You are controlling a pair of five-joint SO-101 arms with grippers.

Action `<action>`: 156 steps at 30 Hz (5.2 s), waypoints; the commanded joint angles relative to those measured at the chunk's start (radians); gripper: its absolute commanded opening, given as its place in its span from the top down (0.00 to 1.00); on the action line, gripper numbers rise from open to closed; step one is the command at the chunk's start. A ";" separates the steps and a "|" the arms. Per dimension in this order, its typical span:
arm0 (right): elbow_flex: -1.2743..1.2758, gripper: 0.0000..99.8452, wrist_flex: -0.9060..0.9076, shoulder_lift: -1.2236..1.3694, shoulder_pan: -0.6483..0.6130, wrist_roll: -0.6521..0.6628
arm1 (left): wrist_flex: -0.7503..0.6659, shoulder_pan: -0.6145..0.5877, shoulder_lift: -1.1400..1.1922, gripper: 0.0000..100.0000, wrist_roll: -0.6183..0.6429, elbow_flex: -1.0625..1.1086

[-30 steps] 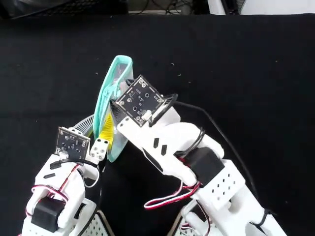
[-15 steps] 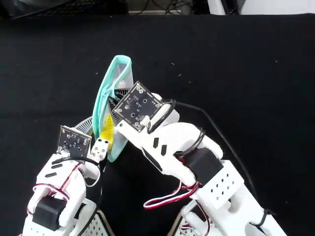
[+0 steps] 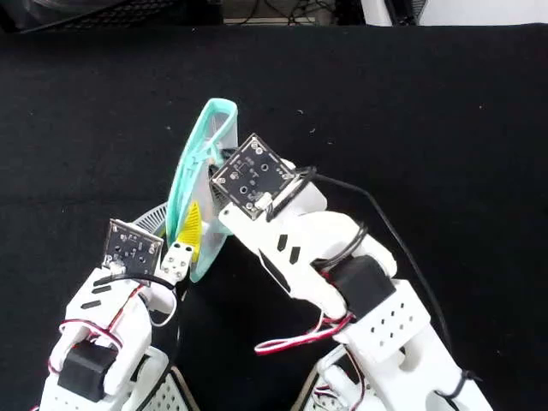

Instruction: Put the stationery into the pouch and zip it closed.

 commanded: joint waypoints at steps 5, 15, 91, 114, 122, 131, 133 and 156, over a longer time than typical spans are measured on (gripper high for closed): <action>-0.001 0.86 -0.020 -0.002 -0.005 0.003 | 0.051 0.008 0.003 0.95 0.011 -0.021; -0.019 0.86 -0.092 0.004 -0.009 -0.074 | 0.061 0.008 0.003 0.95 0.011 -0.028; -0.081 0.98 -0.089 -0.019 0.006 -0.003 | 0.054 0.005 0.003 0.95 0.005 -0.008; -0.134 0.93 -0.084 0.071 -0.011 -0.005 | 0.054 0.001 0.003 0.94 0.005 -0.005; -0.137 0.93 -0.084 0.097 -0.011 -0.005 | 0.054 -0.001 0.003 0.94 0.003 -0.005; -0.139 0.99 -0.091 0.105 -0.026 0.009 | 0.054 -0.002 0.003 0.94 0.003 -0.005; -0.136 0.99 -0.087 0.105 -0.026 0.034 | 0.054 -0.002 0.003 0.94 0.003 -0.005; -0.213 0.99 -0.140 0.094 0.121 0.109 | 0.058 0.005 0.003 0.95 0.003 -0.005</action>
